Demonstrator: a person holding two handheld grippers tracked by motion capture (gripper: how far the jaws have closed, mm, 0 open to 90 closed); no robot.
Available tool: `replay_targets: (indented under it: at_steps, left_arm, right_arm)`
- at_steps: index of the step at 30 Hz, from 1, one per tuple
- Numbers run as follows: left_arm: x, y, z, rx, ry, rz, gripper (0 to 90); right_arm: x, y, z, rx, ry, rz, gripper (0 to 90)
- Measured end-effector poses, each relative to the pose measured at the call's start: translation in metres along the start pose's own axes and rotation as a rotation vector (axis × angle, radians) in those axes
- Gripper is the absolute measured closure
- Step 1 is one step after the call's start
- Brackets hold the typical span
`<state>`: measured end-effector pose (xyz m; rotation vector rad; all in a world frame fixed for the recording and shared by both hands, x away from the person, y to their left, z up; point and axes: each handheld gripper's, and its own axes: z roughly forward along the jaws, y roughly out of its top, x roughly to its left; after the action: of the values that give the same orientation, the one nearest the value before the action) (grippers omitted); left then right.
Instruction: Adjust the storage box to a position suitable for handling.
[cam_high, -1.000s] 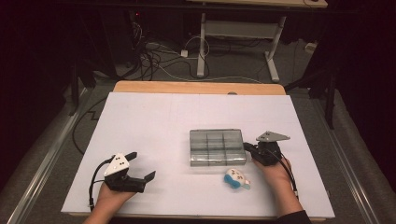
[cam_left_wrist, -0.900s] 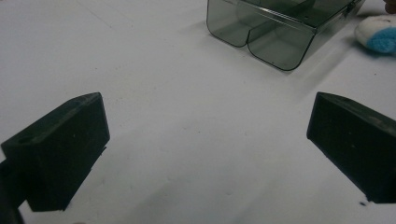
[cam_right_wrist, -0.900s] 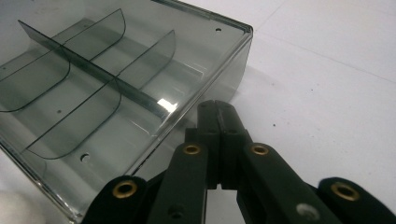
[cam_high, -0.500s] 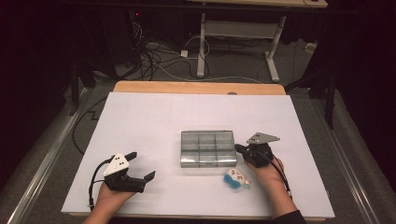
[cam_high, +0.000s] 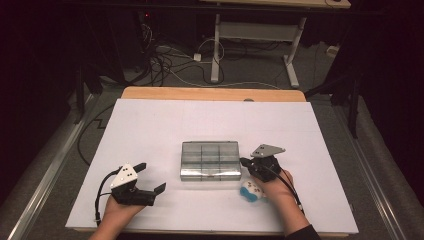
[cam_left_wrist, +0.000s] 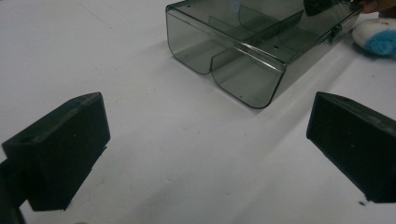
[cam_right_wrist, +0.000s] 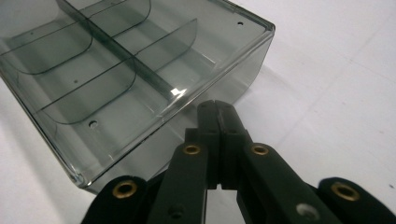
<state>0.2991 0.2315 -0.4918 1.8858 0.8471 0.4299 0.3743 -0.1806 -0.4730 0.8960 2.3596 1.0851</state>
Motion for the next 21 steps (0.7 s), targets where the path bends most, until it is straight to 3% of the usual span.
replay_targets:
  at_steps: [14,18,21]
  left_arm:
    - [0.001,0.000,0.000,0.004,-0.009,-0.005,0.0]
    - [0.001,0.000,0.000,0.000,-0.017,-0.010,0.0]
    - [0.001,0.000,-0.001,0.001,-0.019,-0.010,0.1]
  right_arm:
    - [0.024,0.012,0.012,0.032,0.048,-0.078,90.0]
    - [0.031,0.018,0.015,0.049,0.039,-0.113,90.0]
    - [0.032,0.018,0.015,0.053,0.040,-0.111,90.0]
